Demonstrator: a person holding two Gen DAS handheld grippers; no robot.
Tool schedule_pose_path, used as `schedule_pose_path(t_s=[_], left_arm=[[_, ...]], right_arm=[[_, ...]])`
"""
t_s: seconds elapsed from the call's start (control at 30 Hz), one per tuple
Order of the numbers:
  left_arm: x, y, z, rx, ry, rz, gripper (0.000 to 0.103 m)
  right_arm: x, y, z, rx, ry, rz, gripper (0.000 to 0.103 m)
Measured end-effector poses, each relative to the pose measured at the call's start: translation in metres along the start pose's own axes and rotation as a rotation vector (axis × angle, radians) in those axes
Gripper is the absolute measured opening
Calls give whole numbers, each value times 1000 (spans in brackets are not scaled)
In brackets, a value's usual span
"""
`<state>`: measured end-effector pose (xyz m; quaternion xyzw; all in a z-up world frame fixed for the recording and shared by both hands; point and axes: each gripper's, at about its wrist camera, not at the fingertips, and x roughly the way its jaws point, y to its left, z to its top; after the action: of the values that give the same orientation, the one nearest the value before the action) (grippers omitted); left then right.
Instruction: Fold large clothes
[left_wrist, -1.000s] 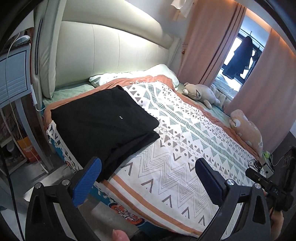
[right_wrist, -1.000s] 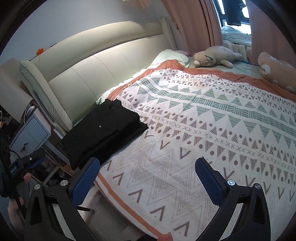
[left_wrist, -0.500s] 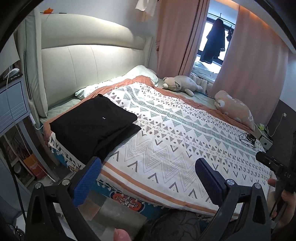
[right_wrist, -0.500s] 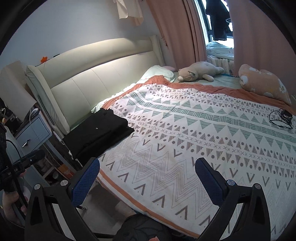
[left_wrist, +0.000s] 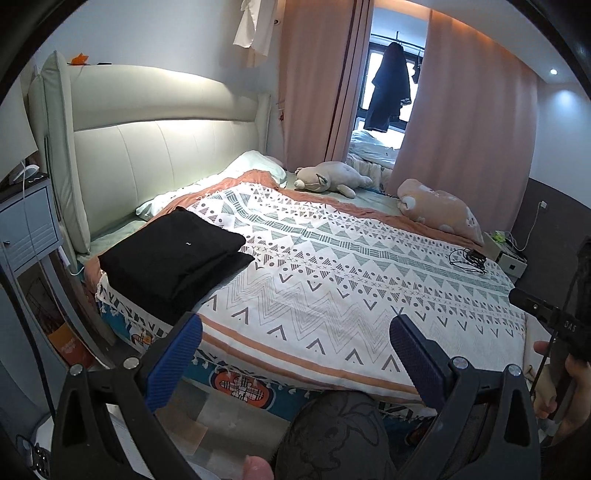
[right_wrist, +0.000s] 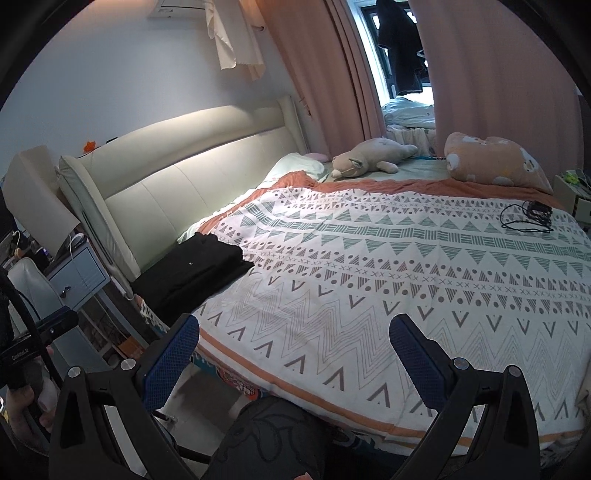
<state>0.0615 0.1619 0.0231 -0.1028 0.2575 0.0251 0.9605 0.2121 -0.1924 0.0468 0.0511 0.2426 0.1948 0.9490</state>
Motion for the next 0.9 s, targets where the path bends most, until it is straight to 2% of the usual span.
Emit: schedule_pose_path(t_s=[0.2, 0.33, 0.5, 0.67, 0.9], left_arm=[[-10, -5, -22, 15, -18, -17, 103], [-10, -6, -37, 10, -25, -24, 103], [-12, -11, -56, 23, -52, -22, 103], [-8, -20, -76, 63, -63, -28, 103], [-3, -20, -95, 45, -50, -26, 103]], right_arm=[[-18, -10, -29, 8, -15, -23, 103], [-23, -10, -48, -8, -30, 1, 103], [-25, -17, -77, -33, -6, 1, 103], [-35, -25, -90, -63, -19, -11, 103], [-41, -31, -112, -59, -14, -27, 103]])
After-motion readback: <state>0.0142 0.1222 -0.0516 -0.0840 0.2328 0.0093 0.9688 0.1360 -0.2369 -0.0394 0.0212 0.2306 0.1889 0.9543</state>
